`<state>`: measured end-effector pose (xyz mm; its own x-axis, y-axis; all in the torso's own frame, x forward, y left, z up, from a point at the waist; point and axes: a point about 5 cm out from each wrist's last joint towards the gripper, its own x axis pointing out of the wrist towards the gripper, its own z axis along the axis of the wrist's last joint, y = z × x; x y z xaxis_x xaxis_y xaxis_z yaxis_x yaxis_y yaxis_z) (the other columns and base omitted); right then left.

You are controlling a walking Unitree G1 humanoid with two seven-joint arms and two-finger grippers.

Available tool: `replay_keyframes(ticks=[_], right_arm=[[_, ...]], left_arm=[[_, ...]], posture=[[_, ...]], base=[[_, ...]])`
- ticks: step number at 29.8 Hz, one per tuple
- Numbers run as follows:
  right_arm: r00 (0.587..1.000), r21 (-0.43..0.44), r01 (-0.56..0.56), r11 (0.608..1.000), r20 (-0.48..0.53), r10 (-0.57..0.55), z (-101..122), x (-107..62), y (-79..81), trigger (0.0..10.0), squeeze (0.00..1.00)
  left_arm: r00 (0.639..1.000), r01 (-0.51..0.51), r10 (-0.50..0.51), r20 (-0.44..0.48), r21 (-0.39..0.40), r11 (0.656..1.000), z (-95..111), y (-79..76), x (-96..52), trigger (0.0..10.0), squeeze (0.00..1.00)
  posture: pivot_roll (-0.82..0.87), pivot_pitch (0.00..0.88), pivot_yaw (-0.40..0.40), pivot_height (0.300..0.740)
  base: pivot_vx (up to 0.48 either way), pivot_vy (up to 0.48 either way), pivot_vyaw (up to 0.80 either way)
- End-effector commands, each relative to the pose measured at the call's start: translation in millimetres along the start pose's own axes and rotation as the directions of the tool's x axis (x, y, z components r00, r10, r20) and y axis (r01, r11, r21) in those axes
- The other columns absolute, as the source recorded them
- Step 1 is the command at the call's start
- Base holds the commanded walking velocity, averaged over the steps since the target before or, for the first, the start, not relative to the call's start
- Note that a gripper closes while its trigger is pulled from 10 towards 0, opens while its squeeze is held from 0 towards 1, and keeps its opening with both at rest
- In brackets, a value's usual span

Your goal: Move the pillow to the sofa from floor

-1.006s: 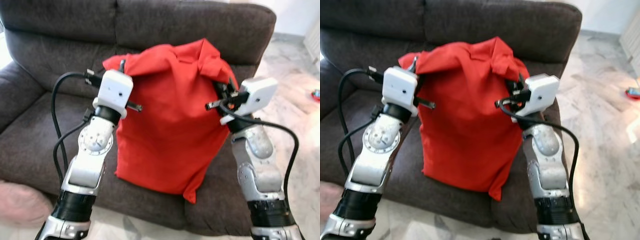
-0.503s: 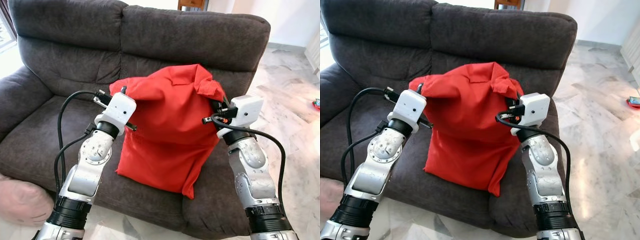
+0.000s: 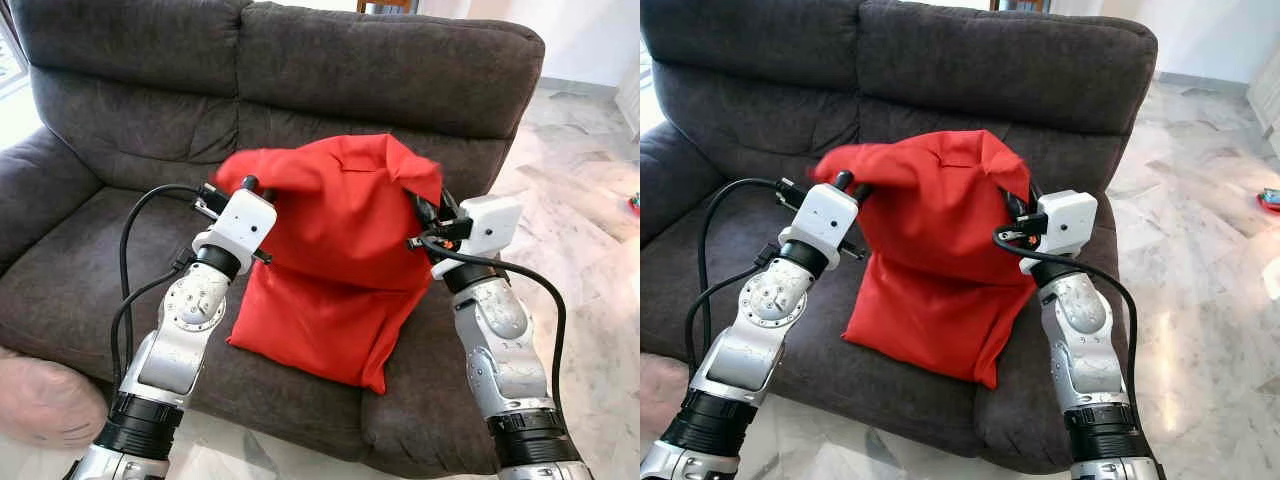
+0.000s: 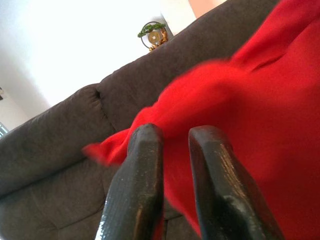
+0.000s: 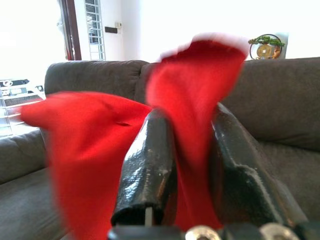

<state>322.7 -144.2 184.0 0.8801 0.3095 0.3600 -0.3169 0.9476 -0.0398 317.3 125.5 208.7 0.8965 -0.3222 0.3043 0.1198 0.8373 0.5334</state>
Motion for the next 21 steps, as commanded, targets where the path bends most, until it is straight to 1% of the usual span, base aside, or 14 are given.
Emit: replay_keyframes(ticks=[1, 5, 6, 7, 9, 10, 11, 13, 15, 17, 18, 19, 20, 21], right_arm=[[1.0, 0.001, 0.005, 1.0, 0.014, -0.005, 1.9, 0.8, -0.7, 10.0, 1.0], [1.0, 0.001, 0.005, 1.0, 0.014, -0.005, 1.9, 0.8, -0.7, 10.0, 1.0], [0.999, -0.018, 0.046, 0.999, 0.001, -0.046, -0.6, 0.1, -6.2, 10.0, 0.0], [0.993, -0.038, 0.113, 0.993, -0.021, -0.114, -5.7, -2.2, -16.1, 10.0, 0.0], [0.986, -0.051, 0.156, 0.986, -0.041, -0.159, -10.7, -5.6, -23.7, 10.0, 0.0], [0.973, -0.079, 0.21, 0.975, -0.081, -0.216, -18.7, -11.1, -33.7, 10.0, 0.0], [0.969, -0.087, 0.221, 0.971, -0.09, -0.229, -20.5, -12.5, -36.0, 10.0, 0.0], [0.938, -0.126, 0.291, 0.948, -0.159, -0.309, -34.6, -24.7, -51.3, 10.0, 0.0], [0.915, -0.153, 0.329, 0.932, -0.193, -0.355, -42.4, -33.4, -60.4, 10.0, 0.0], [0.859, -0.191, 0.4, 0.896, -0.263, -0.439, -59.1, -55.0, -77.6, 10.0, 0.0], [0.839, -0.204, 0.42, 0.884, -0.283, -0.464, -64.2, -62.2, -82.7, 10.0, 0.0], [0.809, -0.233, 0.439, 0.868, -0.319, -0.494, -71.6, -73.0, -89.3, 10.0, 0.0], [0.764, -0.27, 0.462, 0.845, -0.363, -0.534, -81.9, -88.8, -97.6, 10.0, 0.0], [0.744, -0.28, 0.472, 0.836, -0.383, -0.548, -86.1, -96.3, -100.8, 10.0, 0.0]], left_arm=[[1.0, 0.002, -0.003, 0.021, 0.021, 1.0, 3.4, -1.4, 1.4, 10.0, 1.0], [1.0, 0.002, -0.003, 0.021, 0.021, 1.0, 3.4, -1.4, 1.4, 10.0, 1.0], [1.0, -0.002, 0.001, 0.008, 0.024, 1.0, 0.0, -1.7, 0.4, 10.0, 1.0], [1.0, 0.003, -0.003, -0.023, 0.015, 1.0, -7.4, -3.4, -1.9, 10.0, 0.0], [0.999, 0.002, -0.002, -0.05, 0.004, 1.0, -14.4, -4.7, -4.6, 10.0, 0.0], [0.996, -0.003, 0.001, -0.089, -0.024, 1.0, -24.6, -6.8, -8.5, 10.0, 0.0], [0.995, -0.005, 0.002, -0.098, -0.031, 0.999, -26.9, -7.3, -9.5, 10.0, 0.0], [0.985, 0.012, -0.016, -0.171, -0.025, 1.0, -47.2, -12.5, -19.3, 10.0, 0.0], [0.975, 0.019, -0.024, -0.22, -0.026, 0.999, -60.2, -15.6, -26.7, 10.0, 0.0], [0.942, 0.037, -0.053, -0.332, -0.054, 0.998, -87.7, -23.7, -44.1, 10.0, 0.0], [0.928, 0.045, -0.065, -0.368, -0.064, 0.997, -96.1, -26.6, -50.2, 10.0, 0.0], [0.909, 0.055, -0.078, -0.409, -0.068, 0.996, -106.0, -29.4, -58.6, 10.0, 0.0], [0.883, 0.062, -0.092, -0.46, -0.078, 0.995, -118.8, -33.0, -70.7, 10.0, 0.0], [0.871, 0.061, -0.096, -0.482, -0.088, 0.994, -123.9, -34.5, -76.2, 10.0, 0.0]], posture=[[-0.05, 0.117, -0.032, 0.74], [-0.05, 0.117, -0.032, 0.74], [-0.05, 0.11, -0.034, 0.74], [-0.05, 0.109, -0.033, 0.74], [-0.05, 0.108, -0.033, 0.74], [-0.05, 0.107, -0.032, 0.74], [-0.05, 0.107, -0.032, 0.74], [-0.05, 0.104, -0.031, 0.74], [-0.05, 0.102, -0.031, 0.74], [-0.05, 0.102, -0.03, 0.74], [-0.05, 0.102, -0.03, 0.74], [-0.06, 0.108, -0.027, 0.74], [-0.05, 0.116, -0.027, 0.74], [-0.05, 0.116, -0.027, 0.74]], base=[[0.0, 0.0, 0.0], [0.0, 0.0, 0.0], [0.0, 0.0, 0.0], [0.0, 0.0, 0.0], [0.0, 0.0, 0.0], [0.0, 0.0, 0.0], [0.0, 0.0, 0.0], [0.0, 0.0, 0.0], [0.0, 0.0, 0.0], [0.0, 0.0, 0.0], [0.0, 0.0, 0.0], [0.0, 0.0, 0.0], [0.0, 0.0, 0.0], [0.0, 0.0, 0.0]])
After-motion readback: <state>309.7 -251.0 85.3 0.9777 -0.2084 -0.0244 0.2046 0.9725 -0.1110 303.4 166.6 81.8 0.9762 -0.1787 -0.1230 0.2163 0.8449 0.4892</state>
